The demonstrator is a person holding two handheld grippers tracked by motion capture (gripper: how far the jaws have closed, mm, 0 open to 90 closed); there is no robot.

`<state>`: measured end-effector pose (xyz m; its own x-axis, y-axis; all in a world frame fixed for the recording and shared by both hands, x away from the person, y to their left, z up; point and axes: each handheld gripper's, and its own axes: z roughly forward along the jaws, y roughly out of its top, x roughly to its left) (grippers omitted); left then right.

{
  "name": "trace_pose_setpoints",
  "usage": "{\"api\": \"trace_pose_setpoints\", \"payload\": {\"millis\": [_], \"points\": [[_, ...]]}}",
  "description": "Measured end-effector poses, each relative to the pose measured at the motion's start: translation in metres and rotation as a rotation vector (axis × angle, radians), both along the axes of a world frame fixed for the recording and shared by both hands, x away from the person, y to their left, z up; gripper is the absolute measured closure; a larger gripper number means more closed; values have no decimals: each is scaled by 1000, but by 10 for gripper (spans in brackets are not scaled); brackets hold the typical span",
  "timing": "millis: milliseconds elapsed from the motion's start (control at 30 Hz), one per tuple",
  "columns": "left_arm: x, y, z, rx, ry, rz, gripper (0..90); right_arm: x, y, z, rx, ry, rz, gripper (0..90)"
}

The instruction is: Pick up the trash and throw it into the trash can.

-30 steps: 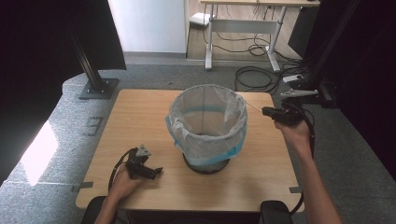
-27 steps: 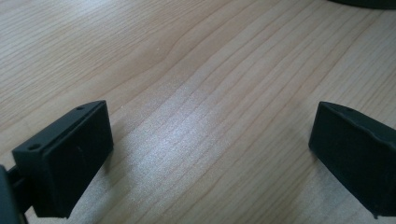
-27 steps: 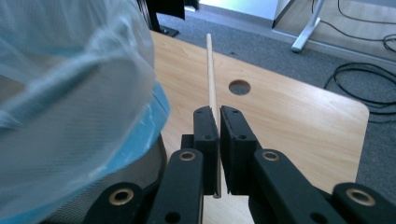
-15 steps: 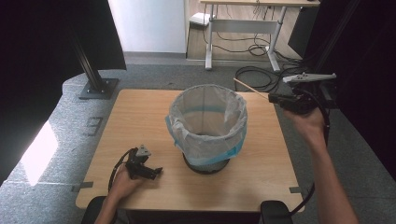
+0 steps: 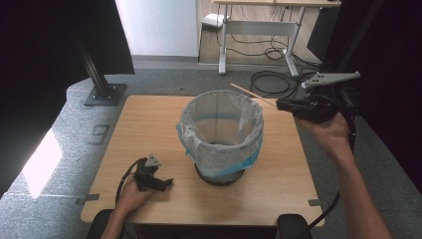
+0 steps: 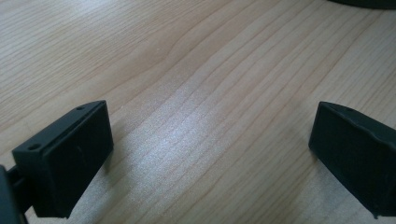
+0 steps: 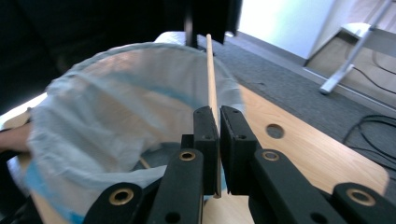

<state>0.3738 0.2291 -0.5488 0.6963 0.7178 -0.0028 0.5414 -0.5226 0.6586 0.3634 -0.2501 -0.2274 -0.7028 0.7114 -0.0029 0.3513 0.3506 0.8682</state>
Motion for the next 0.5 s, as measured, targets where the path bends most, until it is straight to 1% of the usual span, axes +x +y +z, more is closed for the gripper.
{"api": "trace_pose_setpoints", "payload": {"millis": [33, 100, 167, 233, 367, 400, 433, 467, 500], "points": [[0, 0, 0, 0, 0, 0, 0, -1, 8, 0, -12, 7, 25, 848], [0, 0, 0, 0, 0, 0, 0, -1, 11, -1, -15, 12, 35, 847], [0, 0, 0, -1, 0, 0, 0, 2, 22, -5, -36, 28, 63, 845], [0, 0, 0, 0, 0, 0, 0, 4, 26, -7, -39, 35, 72, 845], [0, 0, 0, 0, 0, 0, 0, 11, 40, -18, -55, 57, 101, 840], [0, 0, 0, 0, 0, 0, 0, 16, 45, -22, -57, 55, 98, 730], [0, 0, 0, 0, 0, 0, 0, 17, 46, -23, -54, 53, 95, 678], [0, 0, 0, 0, 0, 0, 0, 17, 46, -23, -54, 53, 95, 678], [0, 0, 0, 0, 0, 0, 0, 19, 47, -24, -55, 50, 92, 625]]}}
